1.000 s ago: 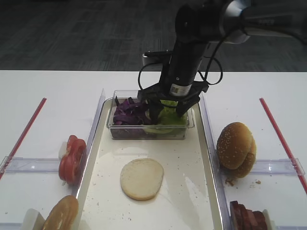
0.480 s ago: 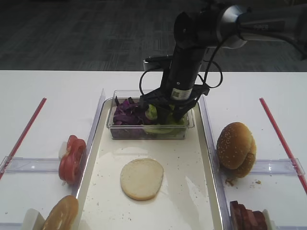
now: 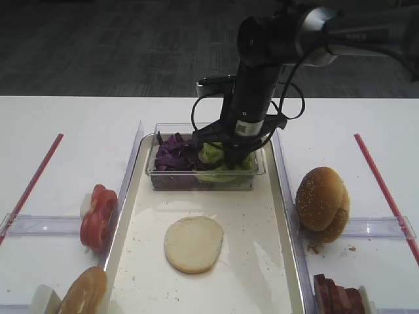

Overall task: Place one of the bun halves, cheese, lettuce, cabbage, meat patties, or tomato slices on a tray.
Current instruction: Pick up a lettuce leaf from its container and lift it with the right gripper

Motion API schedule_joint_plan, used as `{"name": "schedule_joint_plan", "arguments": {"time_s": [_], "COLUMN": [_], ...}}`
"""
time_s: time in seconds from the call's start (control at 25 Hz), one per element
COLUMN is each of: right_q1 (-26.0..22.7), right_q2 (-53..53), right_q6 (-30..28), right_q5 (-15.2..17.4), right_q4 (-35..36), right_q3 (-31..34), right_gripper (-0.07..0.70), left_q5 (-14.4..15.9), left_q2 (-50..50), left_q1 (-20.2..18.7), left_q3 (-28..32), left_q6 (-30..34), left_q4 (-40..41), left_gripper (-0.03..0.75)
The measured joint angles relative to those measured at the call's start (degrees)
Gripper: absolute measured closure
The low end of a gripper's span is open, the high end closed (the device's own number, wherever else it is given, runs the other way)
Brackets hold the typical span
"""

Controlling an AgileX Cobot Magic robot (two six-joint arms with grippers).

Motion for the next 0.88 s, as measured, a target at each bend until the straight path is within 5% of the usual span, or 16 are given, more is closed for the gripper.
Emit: {"name": "schedule_joint_plan", "arguments": {"time_s": [0.16, 0.44, 0.88], "right_q1": [0.0, 0.0, 0.0], "right_q2": [0.0, 0.0, 0.0], "right_q6": [0.0, 0.24, 0.07], "right_q5": [0.2, 0.71, 9.08], "right_q4": [0.0, -0.12, -0.24], "right_q3": [0.0, -0.21, -9.59], "right_gripper": [0.581, 0.586, 0.586], "left_q5": [0.0, 0.0, 0.0], "left_q2": [0.0, 0.0, 0.0], "left_q1": [0.0, 0.0, 0.0], "left_q3": [0.0, 0.0, 0.0], "left_q6": [0.0, 0.0, 0.0], "left_q4": [0.0, 0.0, 0.0], "left_gripper": [0.062, 0.062, 0.062]}}
